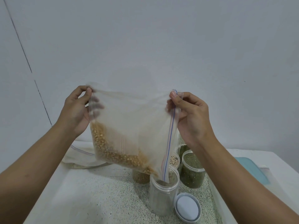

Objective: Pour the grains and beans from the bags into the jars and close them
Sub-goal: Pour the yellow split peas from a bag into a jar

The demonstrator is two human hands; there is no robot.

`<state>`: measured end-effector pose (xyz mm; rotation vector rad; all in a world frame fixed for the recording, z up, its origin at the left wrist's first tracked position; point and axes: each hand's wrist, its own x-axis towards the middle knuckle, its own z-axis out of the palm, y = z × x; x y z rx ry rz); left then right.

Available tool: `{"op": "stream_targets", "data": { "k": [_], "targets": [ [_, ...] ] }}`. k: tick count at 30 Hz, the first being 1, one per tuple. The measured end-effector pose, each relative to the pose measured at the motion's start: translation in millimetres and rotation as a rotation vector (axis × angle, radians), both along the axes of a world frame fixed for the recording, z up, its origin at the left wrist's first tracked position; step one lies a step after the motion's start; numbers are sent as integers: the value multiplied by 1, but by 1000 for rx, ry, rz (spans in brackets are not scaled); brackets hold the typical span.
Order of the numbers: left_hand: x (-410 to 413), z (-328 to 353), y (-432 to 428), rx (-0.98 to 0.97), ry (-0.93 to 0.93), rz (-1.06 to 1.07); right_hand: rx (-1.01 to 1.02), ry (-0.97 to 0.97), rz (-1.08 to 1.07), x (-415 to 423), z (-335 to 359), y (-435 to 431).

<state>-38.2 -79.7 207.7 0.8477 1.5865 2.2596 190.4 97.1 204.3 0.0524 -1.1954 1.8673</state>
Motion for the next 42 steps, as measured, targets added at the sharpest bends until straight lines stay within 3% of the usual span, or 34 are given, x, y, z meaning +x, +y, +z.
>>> {"op": "stream_targets", "data": {
  "k": [42],
  "targets": [
    [19, 34, 11, -74, 138, 19, -147, 1, -37, 23, -3, -2]
  ]
}}
